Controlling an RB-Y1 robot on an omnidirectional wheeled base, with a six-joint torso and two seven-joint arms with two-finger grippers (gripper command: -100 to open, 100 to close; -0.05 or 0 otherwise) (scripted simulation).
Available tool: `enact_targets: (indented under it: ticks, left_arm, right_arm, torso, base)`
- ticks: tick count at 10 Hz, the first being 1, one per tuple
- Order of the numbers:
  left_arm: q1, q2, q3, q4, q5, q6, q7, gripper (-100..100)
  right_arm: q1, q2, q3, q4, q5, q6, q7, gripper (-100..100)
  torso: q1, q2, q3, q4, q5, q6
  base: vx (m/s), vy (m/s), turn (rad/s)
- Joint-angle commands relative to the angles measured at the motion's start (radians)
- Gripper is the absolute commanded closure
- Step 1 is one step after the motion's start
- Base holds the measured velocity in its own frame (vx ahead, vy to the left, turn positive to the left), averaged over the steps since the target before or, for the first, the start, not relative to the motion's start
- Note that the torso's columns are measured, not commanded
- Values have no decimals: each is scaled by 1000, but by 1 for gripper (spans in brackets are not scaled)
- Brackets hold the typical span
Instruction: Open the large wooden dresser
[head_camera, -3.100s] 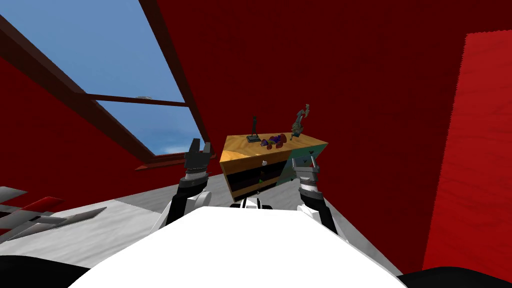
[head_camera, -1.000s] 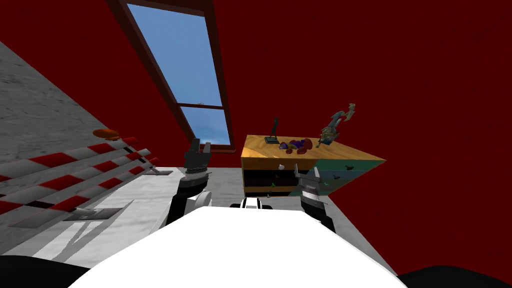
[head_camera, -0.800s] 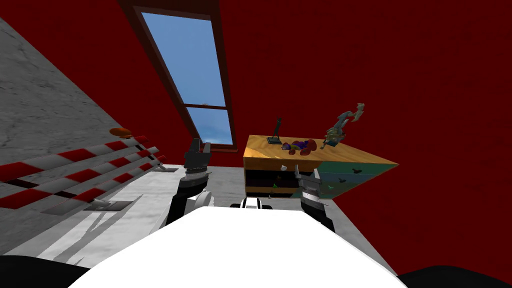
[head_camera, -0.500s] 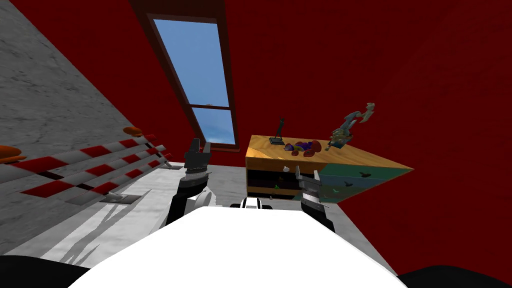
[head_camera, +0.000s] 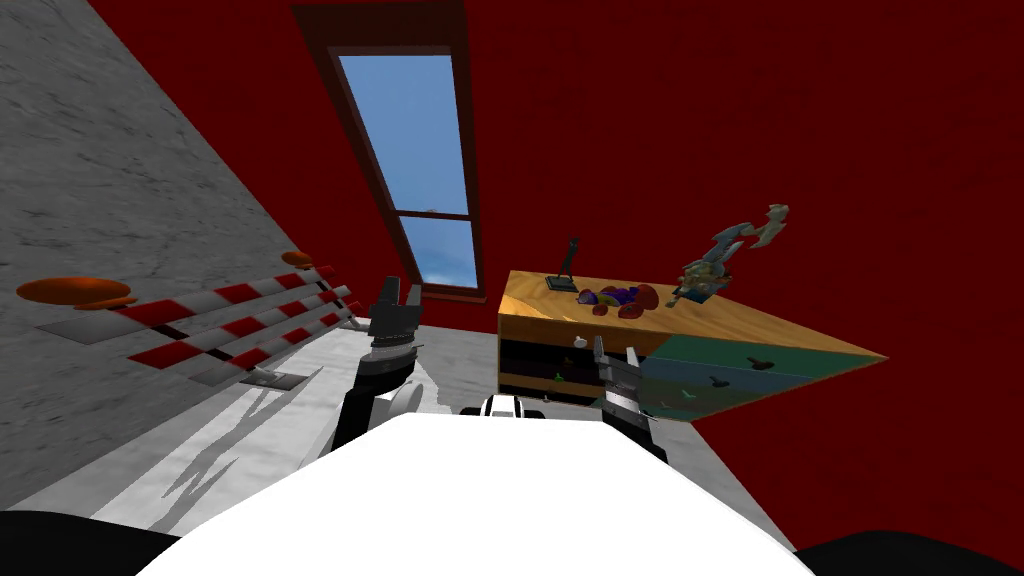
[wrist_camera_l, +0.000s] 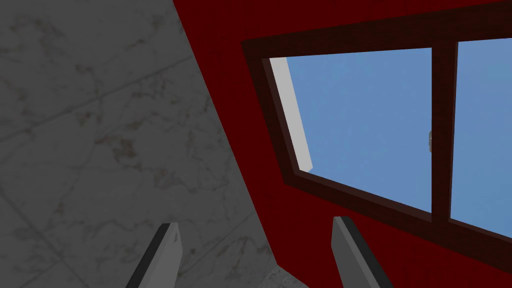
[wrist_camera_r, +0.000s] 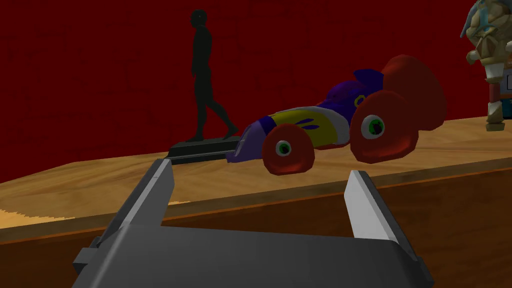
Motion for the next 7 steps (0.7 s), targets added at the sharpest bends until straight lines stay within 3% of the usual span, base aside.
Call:
enact_targets:
  ticks: [1, 5, 7]
  left_arm:
    - [0, 0, 0, 0, 0, 0, 0, 0]
    - [0, 0, 0, 0, 0, 0, 0, 0]
    - [0, 0, 0, 0, 0, 0, 0, 0]
  right_arm:
    - [5, 0, 2, 7, -16, -8, -67, -100]
    - [18, 1, 12, 57, -78, -42, -181, -100]
    - [18, 1, 12, 57, -78, -42, -221, -100]
  torso:
    - [0, 0, 0, 0, 0, 1]
    - [-1, 0, 0, 0, 0, 1]
    - [0, 0, 0, 0, 0, 1]
  base:
    - [0, 5, -35]
    - [2, 8, 129]
    - [1, 4, 71]
